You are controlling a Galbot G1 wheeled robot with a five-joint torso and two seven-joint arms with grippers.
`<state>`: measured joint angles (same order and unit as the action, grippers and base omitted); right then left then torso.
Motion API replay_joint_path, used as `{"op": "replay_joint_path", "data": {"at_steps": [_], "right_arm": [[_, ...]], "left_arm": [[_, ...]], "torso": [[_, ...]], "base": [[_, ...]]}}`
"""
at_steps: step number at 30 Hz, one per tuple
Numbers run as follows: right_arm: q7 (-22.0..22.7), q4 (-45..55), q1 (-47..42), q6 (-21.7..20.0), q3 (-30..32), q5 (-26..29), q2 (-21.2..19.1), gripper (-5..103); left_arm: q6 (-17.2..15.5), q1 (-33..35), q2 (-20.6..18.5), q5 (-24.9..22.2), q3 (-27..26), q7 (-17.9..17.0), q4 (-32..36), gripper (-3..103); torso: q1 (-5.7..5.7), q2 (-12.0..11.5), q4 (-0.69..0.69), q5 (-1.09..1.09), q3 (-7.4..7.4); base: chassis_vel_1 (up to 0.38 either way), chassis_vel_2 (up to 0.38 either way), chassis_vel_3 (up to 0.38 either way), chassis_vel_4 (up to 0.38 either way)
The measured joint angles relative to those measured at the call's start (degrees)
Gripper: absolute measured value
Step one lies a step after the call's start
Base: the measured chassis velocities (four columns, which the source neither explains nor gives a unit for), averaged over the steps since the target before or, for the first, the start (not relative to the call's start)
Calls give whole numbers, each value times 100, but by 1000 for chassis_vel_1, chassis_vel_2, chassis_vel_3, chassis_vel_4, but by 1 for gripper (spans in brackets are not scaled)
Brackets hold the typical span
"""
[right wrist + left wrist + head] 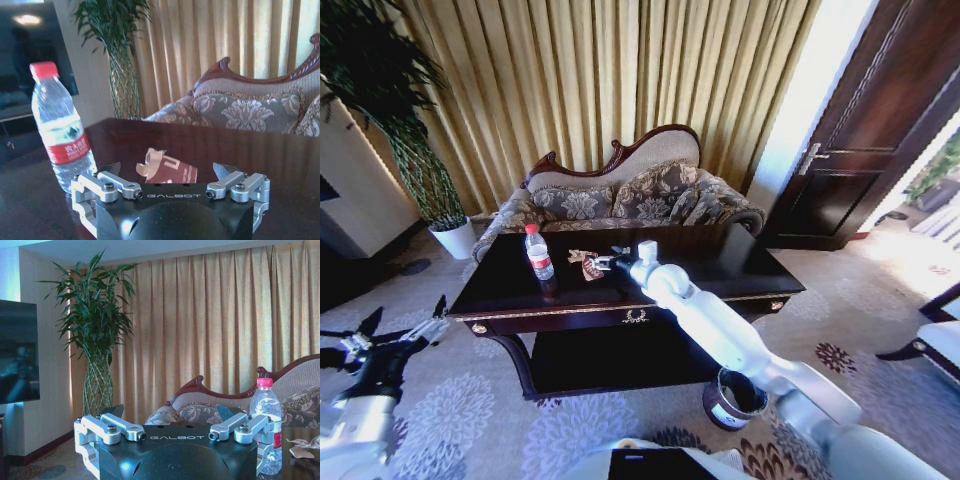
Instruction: Move to the front of the table and place the trash on the table into the trash bin.
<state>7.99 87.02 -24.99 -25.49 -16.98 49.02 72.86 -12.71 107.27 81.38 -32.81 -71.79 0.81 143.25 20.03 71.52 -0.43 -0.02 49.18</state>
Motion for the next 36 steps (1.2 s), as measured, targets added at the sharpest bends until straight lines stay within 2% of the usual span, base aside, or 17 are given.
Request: {"op": "replay_joint_path", "data": {"at_steps": [4,8,19,21,24,25,27,29,33,35,36], "right_arm": [[-4,-566,109,94,-135,-213,317,100],[-20,-848,146,133,-143,-321,471,100],[-51,-1273,199,258,-139,-561,630,100],[-51,-1284,198,268,-139,-573,640,103],[-51,-1283,175,285,-135,-606,643,89],[-51,-1283,175,285,-135,-606,643,89],[-51,-1245,157,292,-130,-625,620,79],[-51,-1239,154,295,-128,-628,613,79],[-51,-1205,142,321,-109,-631,590,57],[-51,-1200,137,326,-105,-631,585,57],[-51,-1185,127,335,-99,-631,576,46]], "left_arm": [[12,-66,59,6,5,12,0,100],[35,-73,90,7,-27,18,-1,100],[61,-84,136,-39,-105,39,-1,100],[61,-86,137,-39,-104,40,-1,100],[62,-87,132,-47,-115,42,-1,100],[62,-87,132,-47,-115,42,-1,100],[63,-86,130,-55,-125,43,-1,100],[64,-86,132,-57,-126,43,-1,100],[66,-84,146,-57,-125,45,-1,100],[67,-83,146,-57,-125,46,-1,100],[67,-84,146,-57,-125,46,-1,100]], "torso": [[0,0,0,0,0],[0,0,0,1,0],[0,0,-1,1,0],[0,0,-1,1,0],[0,0,0,1,0],[0,0,0,1,0],[0,0,0,1,0],[0,0,0,1,0],[0,0,0,1,0],[0,0,0,1,0],[0,0,0,1,0]], "base": [[0,0,0,0],[0,0,0,0],[0,0,0,0],[0,0,0,0],[0,0,0,0],[0,0,0,0],[0,0,0,0],[0,0,0,0],[0,0,0,0],[0,0,0,0],[0,0,0,0]]}}
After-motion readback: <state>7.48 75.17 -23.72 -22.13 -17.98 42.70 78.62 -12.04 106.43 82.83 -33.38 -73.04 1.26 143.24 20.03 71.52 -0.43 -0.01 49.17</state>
